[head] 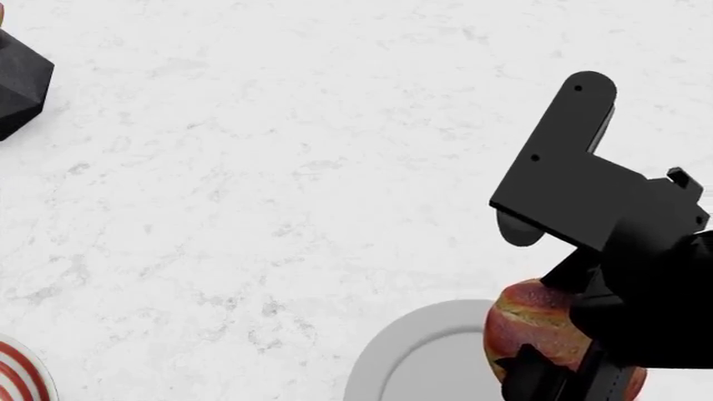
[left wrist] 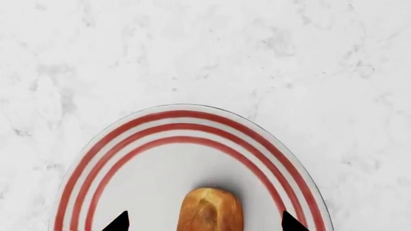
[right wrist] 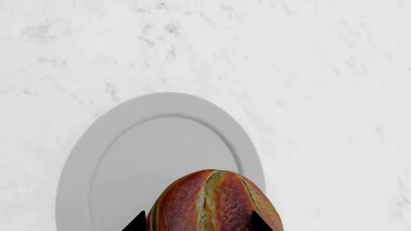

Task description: Place all breads on the cutting board.

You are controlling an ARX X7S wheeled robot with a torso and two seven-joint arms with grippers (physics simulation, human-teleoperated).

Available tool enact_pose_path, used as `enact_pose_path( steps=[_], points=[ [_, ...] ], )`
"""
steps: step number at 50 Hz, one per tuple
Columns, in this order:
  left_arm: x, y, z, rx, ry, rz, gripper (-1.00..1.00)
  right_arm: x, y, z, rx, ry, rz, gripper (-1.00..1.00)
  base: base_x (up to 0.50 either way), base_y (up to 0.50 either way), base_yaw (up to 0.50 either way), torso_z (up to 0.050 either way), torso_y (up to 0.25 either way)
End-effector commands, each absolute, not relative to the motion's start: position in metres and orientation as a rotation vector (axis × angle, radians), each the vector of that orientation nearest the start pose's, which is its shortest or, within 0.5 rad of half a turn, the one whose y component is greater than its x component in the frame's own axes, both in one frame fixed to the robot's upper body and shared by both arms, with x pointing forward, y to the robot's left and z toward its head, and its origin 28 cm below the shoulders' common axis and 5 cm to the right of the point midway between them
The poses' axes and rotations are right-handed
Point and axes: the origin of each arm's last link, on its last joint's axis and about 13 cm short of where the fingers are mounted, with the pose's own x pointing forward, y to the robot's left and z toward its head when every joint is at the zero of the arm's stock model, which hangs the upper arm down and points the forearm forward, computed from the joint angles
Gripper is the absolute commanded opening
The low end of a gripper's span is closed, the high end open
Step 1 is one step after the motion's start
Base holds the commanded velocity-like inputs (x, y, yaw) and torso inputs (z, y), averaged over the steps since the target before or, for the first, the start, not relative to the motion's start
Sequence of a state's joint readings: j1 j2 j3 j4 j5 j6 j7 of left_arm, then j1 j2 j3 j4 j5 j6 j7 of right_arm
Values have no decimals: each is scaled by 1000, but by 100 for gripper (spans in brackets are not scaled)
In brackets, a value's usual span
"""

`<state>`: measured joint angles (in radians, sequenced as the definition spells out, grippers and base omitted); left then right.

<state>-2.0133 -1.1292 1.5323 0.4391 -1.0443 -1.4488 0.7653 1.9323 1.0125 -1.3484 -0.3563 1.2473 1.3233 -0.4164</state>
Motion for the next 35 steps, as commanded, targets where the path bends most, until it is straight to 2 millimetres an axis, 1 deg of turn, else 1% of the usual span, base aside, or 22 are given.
enact_pose_path(
  steps=[1, 5, 10, 14, 19, 30, 35],
  points=[
    [233, 342, 304, 677, 1040, -785, 100, 241, -194, 336, -726, 687, 775, -100, 0, 0, 0, 0, 0],
    [231, 343, 296, 675, 1072, -802, 100, 241, -194, 335, -725, 691, 775, -100, 0, 0, 0, 0, 0],
    [225, 348, 297, 679, 1100, -798, 100, 236, -195, 334, -710, 697, 781, -100, 0, 0, 0, 0, 0],
    [221, 350, 296, 679, 1108, -795, 100, 237, -194, 332, -710, 695, 782, -100, 0, 0, -1, 0, 0],
    [219, 350, 293, 678, 1123, -798, 100, 237, -194, 334, -715, 684, 787, -100, 0, 0, 0, 0, 0],
    [218, 352, 293, 696, 1144, -779, 100, 239, -194, 337, -714, 671, 778, -100, 0, 0, 0, 0, 0],
    [222, 355, 293, 712, 1152, -747, 100, 242, -194, 338, -721, 654, 760, -100, 0, 0, 0, 0, 0]
  ],
)
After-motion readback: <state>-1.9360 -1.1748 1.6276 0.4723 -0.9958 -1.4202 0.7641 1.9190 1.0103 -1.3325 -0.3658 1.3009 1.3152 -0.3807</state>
